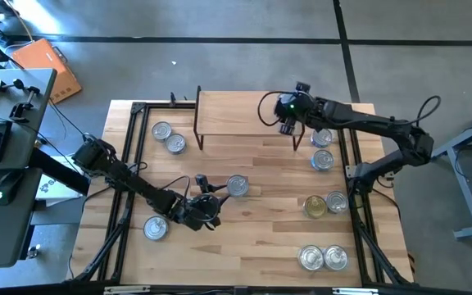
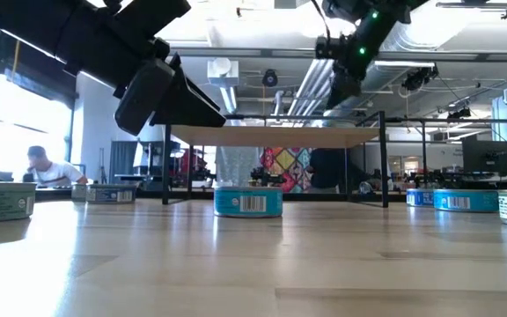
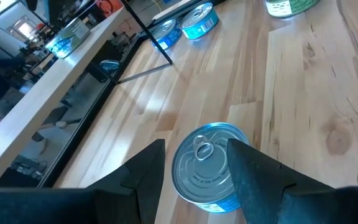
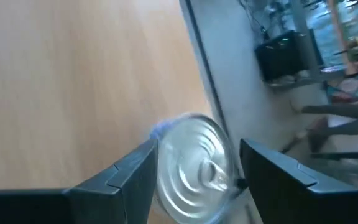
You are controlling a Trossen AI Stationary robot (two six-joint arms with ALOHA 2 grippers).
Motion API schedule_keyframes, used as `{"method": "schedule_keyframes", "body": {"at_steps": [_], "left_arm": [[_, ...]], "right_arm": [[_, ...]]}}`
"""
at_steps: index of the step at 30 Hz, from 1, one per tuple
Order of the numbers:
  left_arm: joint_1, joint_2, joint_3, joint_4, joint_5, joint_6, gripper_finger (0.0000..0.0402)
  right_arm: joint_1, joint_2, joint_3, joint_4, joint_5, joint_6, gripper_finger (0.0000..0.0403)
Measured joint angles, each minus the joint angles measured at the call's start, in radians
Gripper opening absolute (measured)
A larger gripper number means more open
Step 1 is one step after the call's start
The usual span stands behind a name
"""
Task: Stack canned seafood by type on shelf
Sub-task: Put the yellow blue tuna can on the shelf
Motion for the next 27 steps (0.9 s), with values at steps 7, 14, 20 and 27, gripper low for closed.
{"method": "schedule_keyframes", "body": {"at_steps": [7, 14, 20, 27], "left_arm": [[-0.008, 0.000, 0.000, 0.000, 0.000, -0.006, 0.0165], [-0.017, 0.000, 0.000, 0.000, 0.001, -0.007, 0.0165], [-0.026, 0.000, 0.000, 0.000, 0.001, -0.006, 0.0165], [-0.050, 0.000, 0.000, -0.005, 0.005, -0.053, 0.0165]], "right_arm": [[-0.053, 0.004, 0.003, 0.018, -0.172, 0.275, 0.0211], [-0.122, 0.004, 0.003, 0.021, -0.164, 0.373, 0.0200], [-0.035, -0.041, 0.002, 0.083, -0.169, 0.484, 0.0199], [0.359, -0.043, -0.152, 0.291, -0.191, 0.514, 0.0199]]}}
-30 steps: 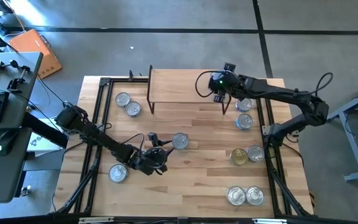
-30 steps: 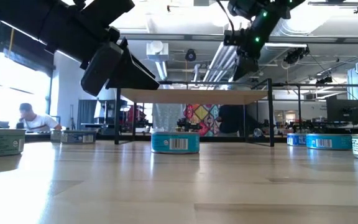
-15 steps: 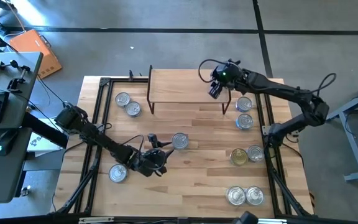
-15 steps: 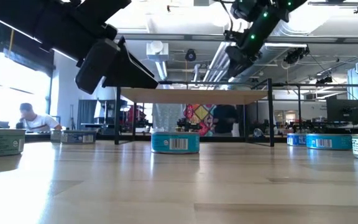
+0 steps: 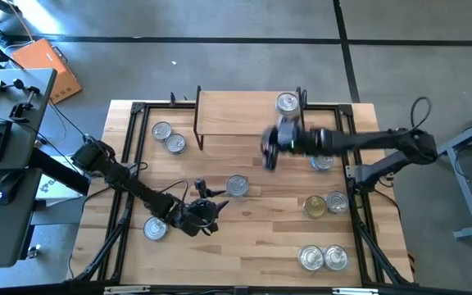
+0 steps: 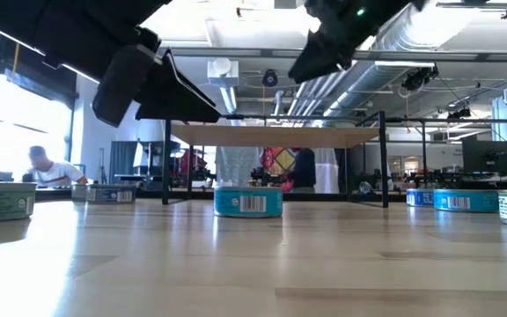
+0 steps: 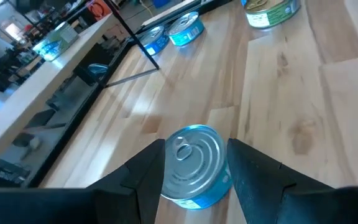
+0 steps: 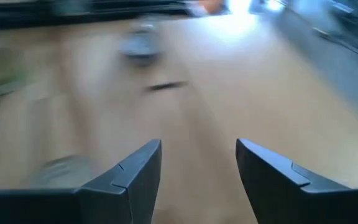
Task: Stack canned seafood by type on shelf
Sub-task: Put the yellow blue tuna can on the shelf
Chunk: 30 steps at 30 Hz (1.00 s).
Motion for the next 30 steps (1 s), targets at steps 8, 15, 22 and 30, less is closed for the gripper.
{"method": "schedule_keyframes", "body": {"at_steps": [8, 15, 22, 30], "left_arm": [[0.010, 0.000, 0.000, -0.031, 0.100, -0.112, 0.0165], [0.061, 0.000, 0.000, -0.024, 0.143, -0.181, 0.0165], [0.101, 0.000, 0.000, -0.014, 0.342, -0.163, 0.0165], [0.092, 0.001, 0.000, 0.031, 0.349, -0.137, 0.0165]], "right_arm": [[0.451, 0.024, -0.243, 0.259, 0.269, 0.290, 0.0199], [0.707, 0.090, -0.268, 0.229, 0.428, 0.566, 0.0199], [0.848, 0.093, -0.076, -0.241, 0.298, 0.845, 0.0199], [0.887, 0.092, 0.003, -0.732, 0.101, 1.257, 0.0199]]}}
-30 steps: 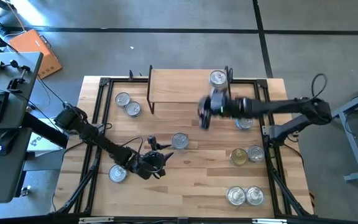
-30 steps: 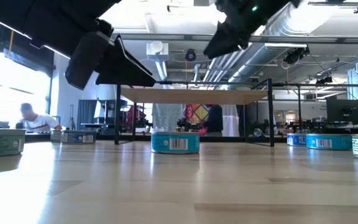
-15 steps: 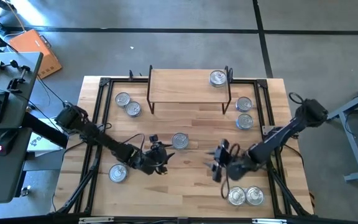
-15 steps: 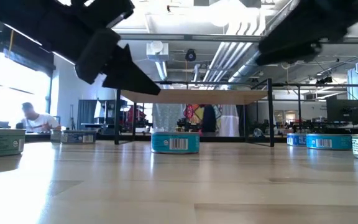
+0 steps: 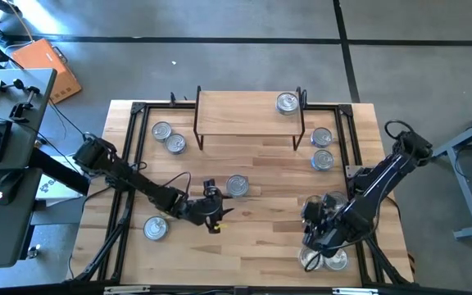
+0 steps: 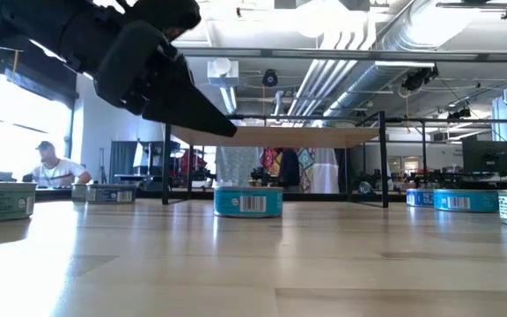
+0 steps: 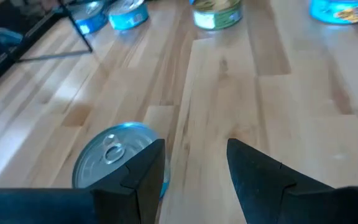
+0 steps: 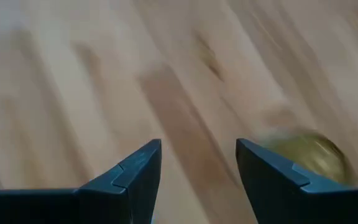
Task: Stack canned seafood by type on shelf
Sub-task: Put the yellow blue tuna can on the shelf
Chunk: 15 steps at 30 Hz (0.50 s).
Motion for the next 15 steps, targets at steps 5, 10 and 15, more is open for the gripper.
{"method": "schedule_keyframes", "body": {"at_steps": [5, 10, 15], "left_arm": [[-0.014, 0.000, 0.000, 0.003, 0.000, 0.003, 0.0165], [-0.017, 0.000, 0.000, 0.006, 0.004, 0.029, 0.0165], [0.063, 0.028, 0.001, 0.007, 0.156, 0.121, 0.0158]], "right_arm": [[-0.001, 0.000, 0.000, -0.111, -0.045, 0.016, 0.0199], [-0.007, 0.000, 0.000, -0.127, -0.053, 0.017, 0.0199], [-0.008, 0.000, 0.000, -0.116, -0.003, 0.014, 0.0199]]}}
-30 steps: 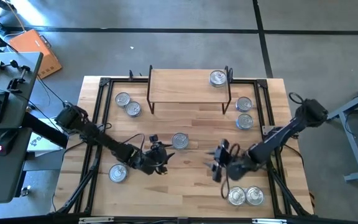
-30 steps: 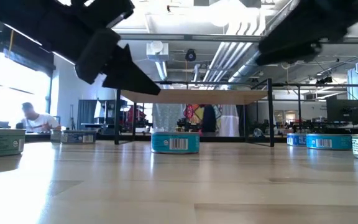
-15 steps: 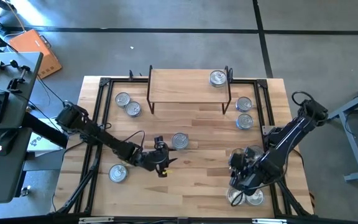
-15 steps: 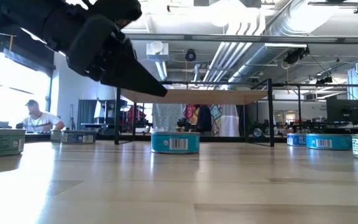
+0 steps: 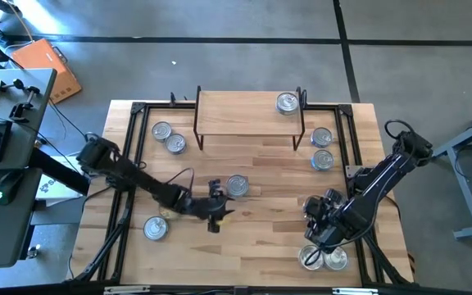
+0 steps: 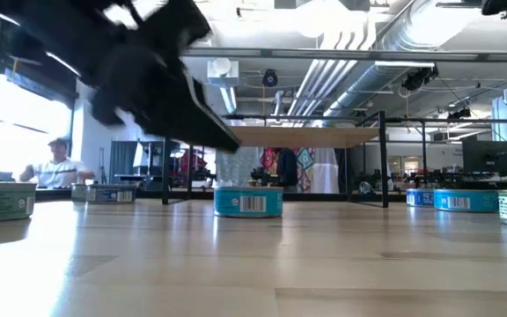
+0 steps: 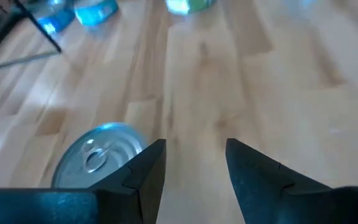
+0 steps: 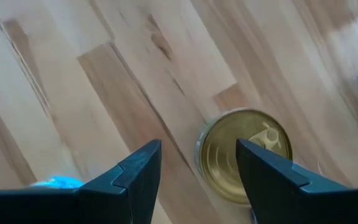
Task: Stack canned seafood by type on shelf
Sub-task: Put the yellow blue tuna can on the shelf
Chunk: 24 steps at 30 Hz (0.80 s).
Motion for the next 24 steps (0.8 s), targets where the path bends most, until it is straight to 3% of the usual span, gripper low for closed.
{"method": "schedule_keyframes", "body": {"at_steps": [8, 14, 19, 24], "left_arm": [[0.101, 0.070, 0.001, -0.010, 0.129, 0.154, 0.0139], [0.105, 0.151, 0.000, 0.031, 0.036, 0.304, 0.0136], [0.073, 0.154, 0.001, 0.056, 0.031, 0.299, 0.0136], [0.047, 0.141, 0.033, 0.067, -0.057, 0.283, 0.0136]], "right_arm": [[0.000, 0.000, 0.000, 0.046, 0.034, -0.017, 0.0199], [0.001, 0.000, 0.000, 0.049, 0.070, -0.024, 0.0199], [0.003, 0.000, 0.000, 0.049, 0.094, -0.025, 0.0199], [0.003, 0.001, 0.000, 0.049, 0.111, -0.056, 0.0199]]}}
